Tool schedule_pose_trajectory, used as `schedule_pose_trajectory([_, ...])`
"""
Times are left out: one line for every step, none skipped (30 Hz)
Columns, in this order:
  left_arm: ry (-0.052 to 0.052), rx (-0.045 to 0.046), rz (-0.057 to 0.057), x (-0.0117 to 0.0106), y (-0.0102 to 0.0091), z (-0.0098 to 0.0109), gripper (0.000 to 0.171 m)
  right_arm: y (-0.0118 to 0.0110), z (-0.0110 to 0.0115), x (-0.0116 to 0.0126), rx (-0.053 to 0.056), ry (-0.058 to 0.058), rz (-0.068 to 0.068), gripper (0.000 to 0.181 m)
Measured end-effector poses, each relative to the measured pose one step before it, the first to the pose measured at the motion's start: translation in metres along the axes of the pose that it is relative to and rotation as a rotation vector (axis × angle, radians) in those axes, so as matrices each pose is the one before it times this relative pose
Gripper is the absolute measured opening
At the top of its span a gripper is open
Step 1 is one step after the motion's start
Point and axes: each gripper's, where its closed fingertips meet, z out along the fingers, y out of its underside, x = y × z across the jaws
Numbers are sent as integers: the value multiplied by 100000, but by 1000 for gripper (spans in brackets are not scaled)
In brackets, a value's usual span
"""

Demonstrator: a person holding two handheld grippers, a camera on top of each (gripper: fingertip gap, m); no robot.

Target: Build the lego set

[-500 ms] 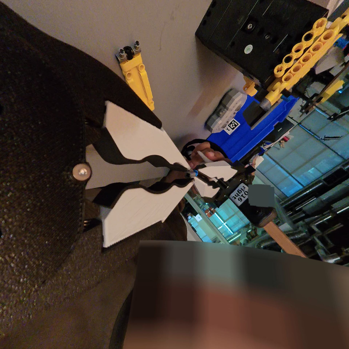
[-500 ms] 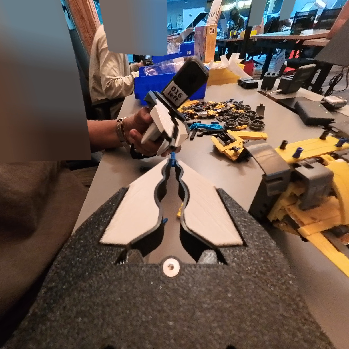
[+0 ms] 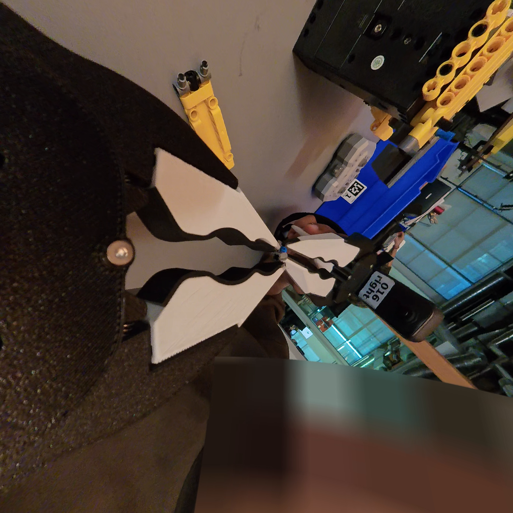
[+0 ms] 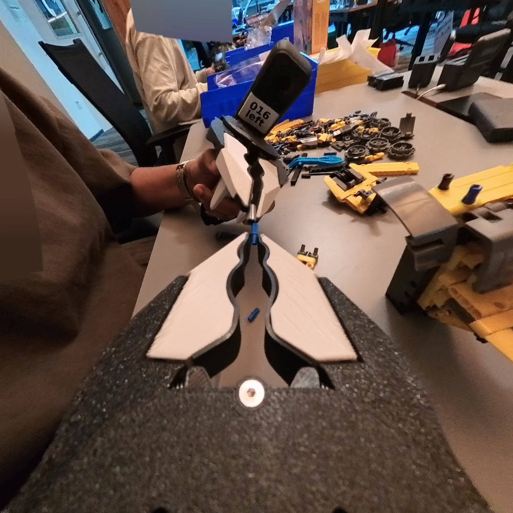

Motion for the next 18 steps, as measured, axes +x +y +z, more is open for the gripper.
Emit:
schedule_pose_trajectory([-211,14,25,-42,1,-8,3,149,53,-44,-694,-765,832,4])
schedule_pose_trajectory([-371,-274,220,-47,31,-1,3,88,44,-61,-273,-899,866,4])
schedule_pose_trajectory([-617,-423,508,-58,54,6,3,50,24,-44,108,-943,1039,3])
schedule_pose_trajectory([-572,-350,648,-38,37,-8,3,45,16,-15,92,-843,1273,3])
schedule_pose_trajectory([-498,-558,767,-13,75,-1,3,27,-9,-21,175,-931,1289,3])
schedule_pose_trajectory([-549,-548,893,9,53,3,3,-3,-35,-20,367,-968,1232,3])
schedule_pose_trajectory([-569,-569,1073,13,59,-9,3,-56,-66,-19,525,-866,1214,3])
schedule_pose_trajectory([-654,-487,1134,7,27,-13,3,-76,-86,-37,570,-915,1161,3])
schedule_pose_trajectory([-725,-444,1161,-2,36,-7,3,-83,-83,-88,496,-1109,1047,3])
schedule_pose_trajectory([-719,-405,1043,-12,37,-1,3,-60,-67,-94,335,-1100,711,3])
schedule_pose_trajectory([-472,-387,811,10,47,19,3,-13,-23,-63,54,-688,468,3])
schedule_pose_trajectory([-221,-509,604,31,78,29,3,60,4,-4,-354,-254,177,3])
schedule_pose_trajectory([-30,-588,524,41,95,43,3,89,38,-1,-516,0,-112,3])
schedule_pose_trajectory([-101,-509,496,43,78,35,3,64,44,-23,-314,-126,-126,3])
schedule_pose_trajectory([-155,-366,491,31,54,36,3,43,50,-26,-155,-243,151,3])
schedule_pose_trajectory([-251,-69,315,3,7,-9,3,73,36,-3,-263,-155,334,4])
schedule_pose_trajectory([-423,-309,359,-40,39,-7,3,44,25,6,-151,-209,402,3])
schedule_pose_trajectory([-142,-268,297,8,36,5,3,38,15,-13,-149,-353,288,3])
